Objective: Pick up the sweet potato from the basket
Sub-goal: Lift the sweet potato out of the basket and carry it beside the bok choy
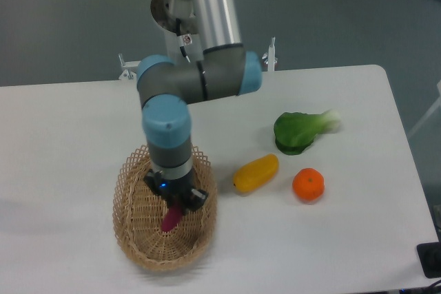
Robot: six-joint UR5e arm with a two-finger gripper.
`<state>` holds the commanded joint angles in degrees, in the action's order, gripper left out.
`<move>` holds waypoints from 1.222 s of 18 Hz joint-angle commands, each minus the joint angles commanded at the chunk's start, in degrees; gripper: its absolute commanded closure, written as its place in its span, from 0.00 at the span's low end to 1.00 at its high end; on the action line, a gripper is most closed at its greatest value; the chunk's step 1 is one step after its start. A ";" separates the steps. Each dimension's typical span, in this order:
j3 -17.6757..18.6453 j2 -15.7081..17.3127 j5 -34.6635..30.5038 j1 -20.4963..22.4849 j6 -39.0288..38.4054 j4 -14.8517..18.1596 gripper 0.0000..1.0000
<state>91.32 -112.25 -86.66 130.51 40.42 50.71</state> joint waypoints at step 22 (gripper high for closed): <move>-5.63 6.86 1.23 24.88 36.92 17.23 0.63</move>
<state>85.69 -105.38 -85.43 155.39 77.34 67.94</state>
